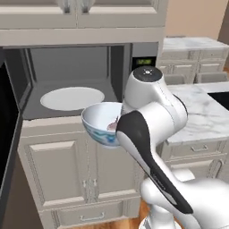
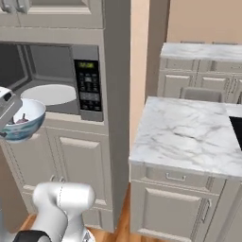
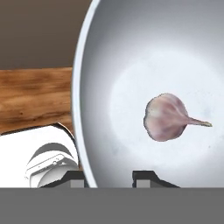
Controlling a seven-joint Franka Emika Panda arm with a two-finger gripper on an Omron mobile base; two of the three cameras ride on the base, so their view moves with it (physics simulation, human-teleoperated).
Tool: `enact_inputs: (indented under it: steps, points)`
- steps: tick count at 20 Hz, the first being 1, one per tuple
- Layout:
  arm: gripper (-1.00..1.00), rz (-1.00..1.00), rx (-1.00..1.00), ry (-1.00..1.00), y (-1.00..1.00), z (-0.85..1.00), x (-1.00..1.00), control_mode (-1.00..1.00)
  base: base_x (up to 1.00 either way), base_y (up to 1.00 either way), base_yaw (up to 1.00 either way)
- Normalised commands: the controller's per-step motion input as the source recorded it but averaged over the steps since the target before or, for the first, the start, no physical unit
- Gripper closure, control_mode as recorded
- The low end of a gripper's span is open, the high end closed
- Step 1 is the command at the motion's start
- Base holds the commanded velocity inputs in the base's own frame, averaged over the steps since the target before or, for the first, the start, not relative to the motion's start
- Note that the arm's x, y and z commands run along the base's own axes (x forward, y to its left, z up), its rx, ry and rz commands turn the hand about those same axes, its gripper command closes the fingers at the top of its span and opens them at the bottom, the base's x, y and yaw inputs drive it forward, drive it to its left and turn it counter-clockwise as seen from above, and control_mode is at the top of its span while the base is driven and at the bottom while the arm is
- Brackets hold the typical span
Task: Pick the garlic from the sink and place it in the bowl. Then pick the bowl and place it in the microwave. Then close the microwave door and press the start button.
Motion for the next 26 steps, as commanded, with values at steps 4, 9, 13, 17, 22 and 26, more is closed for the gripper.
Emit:
enact_inputs:
  steps: [4, 9, 13, 17, 22, 26]
  points:
    - [1.0, 0.0, 0.0, 0.0, 0.0, 0.0, 0.0, 1.0, 0.0, 0.67, -0.3]
    - [1.0, 0.0, 0.0, 0.0, 0.0, 0.0, 0.0, 1.0, 0.15, 0.68, -0.23]
    - [1.0, 0.0, 0.0, 0.0, 0.0, 0.0, 0.0, 1.0, 0.3, 0.07, -0.1]
    - [1.0, 0.0, 0.0, 0.0, 0.0, 0.0, 0.0, 1.0, 0.35, 0.01, -0.04]
    - [1.0, 0.0, 0.0, 0.0, 0.0, 0.0, 0.0, 1.0, 0.23, 0.12, -0.04]
    - [1.0, 0.0, 0.0, 0.0, 0.0, 0.0, 0.0, 1.0, 0.12, 0.0, 0.0]
